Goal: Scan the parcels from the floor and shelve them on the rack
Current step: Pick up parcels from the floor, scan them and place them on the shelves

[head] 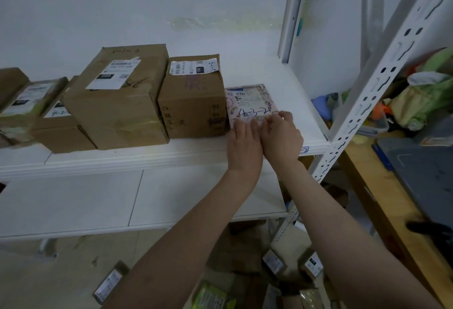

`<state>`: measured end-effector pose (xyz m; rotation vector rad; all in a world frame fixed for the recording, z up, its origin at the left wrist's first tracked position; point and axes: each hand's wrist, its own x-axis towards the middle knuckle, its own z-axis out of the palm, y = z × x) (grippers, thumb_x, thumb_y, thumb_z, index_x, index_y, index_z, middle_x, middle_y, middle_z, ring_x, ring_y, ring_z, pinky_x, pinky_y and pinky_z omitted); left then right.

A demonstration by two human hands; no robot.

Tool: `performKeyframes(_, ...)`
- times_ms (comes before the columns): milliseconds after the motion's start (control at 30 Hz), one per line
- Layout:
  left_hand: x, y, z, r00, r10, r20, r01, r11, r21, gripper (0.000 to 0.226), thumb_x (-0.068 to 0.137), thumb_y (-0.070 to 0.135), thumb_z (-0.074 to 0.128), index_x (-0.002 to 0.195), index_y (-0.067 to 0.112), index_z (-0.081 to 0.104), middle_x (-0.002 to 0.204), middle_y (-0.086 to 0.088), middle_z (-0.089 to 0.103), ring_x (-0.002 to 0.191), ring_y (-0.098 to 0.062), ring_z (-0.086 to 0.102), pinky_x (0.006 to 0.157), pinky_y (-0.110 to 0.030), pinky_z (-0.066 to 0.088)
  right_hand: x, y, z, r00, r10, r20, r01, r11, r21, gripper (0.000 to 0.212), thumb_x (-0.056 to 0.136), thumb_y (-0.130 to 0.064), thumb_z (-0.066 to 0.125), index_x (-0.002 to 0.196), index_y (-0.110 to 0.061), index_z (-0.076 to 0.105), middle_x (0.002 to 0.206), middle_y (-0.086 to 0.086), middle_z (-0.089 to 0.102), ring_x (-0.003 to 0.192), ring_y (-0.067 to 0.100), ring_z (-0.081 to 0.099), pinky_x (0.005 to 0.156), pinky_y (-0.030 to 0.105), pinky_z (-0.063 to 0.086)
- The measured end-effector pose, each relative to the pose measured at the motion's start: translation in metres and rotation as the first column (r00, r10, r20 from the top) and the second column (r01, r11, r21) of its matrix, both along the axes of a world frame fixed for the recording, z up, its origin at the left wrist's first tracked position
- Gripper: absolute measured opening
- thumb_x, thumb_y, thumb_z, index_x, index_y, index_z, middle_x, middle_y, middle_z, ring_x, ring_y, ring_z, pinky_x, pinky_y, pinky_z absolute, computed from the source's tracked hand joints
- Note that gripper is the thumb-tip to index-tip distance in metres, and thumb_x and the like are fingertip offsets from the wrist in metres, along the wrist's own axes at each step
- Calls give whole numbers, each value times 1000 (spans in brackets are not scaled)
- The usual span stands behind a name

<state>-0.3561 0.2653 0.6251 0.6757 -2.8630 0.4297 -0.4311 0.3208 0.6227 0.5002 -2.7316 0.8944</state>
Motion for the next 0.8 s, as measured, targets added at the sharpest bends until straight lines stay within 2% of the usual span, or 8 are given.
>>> performKeyframes(67,-11,-2,-4,1000,-18,9,18,999,44,51,104,24,41,151,9,30,142,-12,51,137,-31,41,103,-32,40,-4,-2,2,1000,2,24,-3,1000,6,35,102,-34,45,116,-9,65,136,7,51,91,41,65,79,46,52)
performKeyframes(133,-25,-6,-5,1000,-10,12,9,997,79,49,107,15,30,152,2,19,147,-19,43,141,-37,31,109,-37,34,-8,-5,3,999,12,49,-12,1000,2,35,102,-33,46,118,-8,64,136,8,50,95,41,64,80,44,50)
performKeyframes(333,-43,-11,3,989,61,131,-78,989,124,56,109,18,25,158,0,4,159,-26,25,148,-43,17,119,-42,27,-23,-9,-1,990,100,96,-81,980,-180,29,100,-28,52,119,-16,70,142,4,50,109,31,61,86,35,43)
performKeyframes(467,-53,-15,1,987,112,117,-137,963,233,55,110,18,20,157,-2,1,161,-32,14,151,-45,8,121,-45,22,-25,-9,-4,981,174,92,-148,961,-234,32,100,-27,53,129,-23,66,148,1,46,122,25,55,93,34,43)
performKeyframes(600,-59,-14,-3,992,105,63,-119,945,305,59,110,21,25,157,-3,-1,161,-33,9,152,-44,3,122,-43,21,-33,-4,-8,974,205,97,-171,946,-275,34,99,-18,52,129,-23,66,150,2,45,127,24,52,99,34,41)
performKeyframes(700,-52,-14,3,994,97,47,-107,948,299,67,108,26,35,158,-1,-2,162,-33,6,152,-43,1,121,-41,22,-41,1,-9,936,289,200,-208,915,-347,40,95,-4,50,130,-16,65,156,5,38,137,23,44,111,32,37)
performKeyframes(733,-48,-13,2,996,88,35,-95,944,315,73,106,28,41,158,1,-2,163,-32,2,153,-42,0,121,-41,22,-39,6,-10,922,316,222,-215,898,-384,43,92,-1,49,128,-16,66,157,4,37,137,24,45,112,36,38)
performKeyframes(800,-35,-6,-4,996,84,-40,-64,933,354,80,102,33,49,159,3,2,164,-29,-5,153,-41,-2,122,-42,20,-25,17,-14,913,337,230,-188,847,-497,47,85,0,45,112,-26,74,154,0,43,126,25,57,103,44,49)
